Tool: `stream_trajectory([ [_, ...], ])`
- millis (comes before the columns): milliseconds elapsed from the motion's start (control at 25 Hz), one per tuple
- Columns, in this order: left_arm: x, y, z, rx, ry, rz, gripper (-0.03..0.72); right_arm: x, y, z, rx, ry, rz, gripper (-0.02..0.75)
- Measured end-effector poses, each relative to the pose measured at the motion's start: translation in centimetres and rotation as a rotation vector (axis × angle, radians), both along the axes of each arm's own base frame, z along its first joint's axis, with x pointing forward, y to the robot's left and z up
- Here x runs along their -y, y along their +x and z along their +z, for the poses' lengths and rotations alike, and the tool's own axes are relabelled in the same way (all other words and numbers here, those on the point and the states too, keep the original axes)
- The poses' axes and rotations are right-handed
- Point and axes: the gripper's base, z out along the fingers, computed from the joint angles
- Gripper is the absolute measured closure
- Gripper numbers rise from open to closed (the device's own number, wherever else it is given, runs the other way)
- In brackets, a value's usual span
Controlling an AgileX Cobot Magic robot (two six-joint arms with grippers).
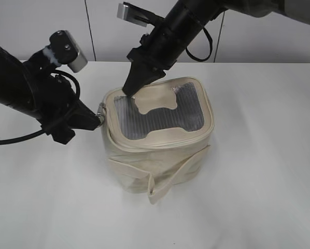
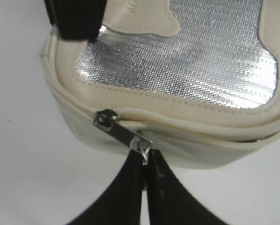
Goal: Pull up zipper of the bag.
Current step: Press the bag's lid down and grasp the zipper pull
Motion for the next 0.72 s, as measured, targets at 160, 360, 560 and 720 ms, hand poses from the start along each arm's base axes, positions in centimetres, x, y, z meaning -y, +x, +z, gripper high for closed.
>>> stream_trajectory([
  [160,-0.1,-0.3,0.1,-0.034,-0.001,0.009,0.696,0.0,0.0,0.0,-0.018,0.004,-0.016,0.684],
  [360,-0.9,-1.8,1.5,-0.067,0.053,0.0,0.696,0.3,0.2,-0.1,-0.025,0.003,-0.033,0.686],
  [560,-1.7,-2.0,2.6,-0.05,0.039,0.039,0.696,0.7,0.4,-0.1,-0.036,0.003,-0.055,0.687],
  [720,-1.5,-2.0,3.0,-0.072,0.021,0.034,0.696,0.7,0.4,0.0,-0.039,0.004,-0.058,0.692],
])
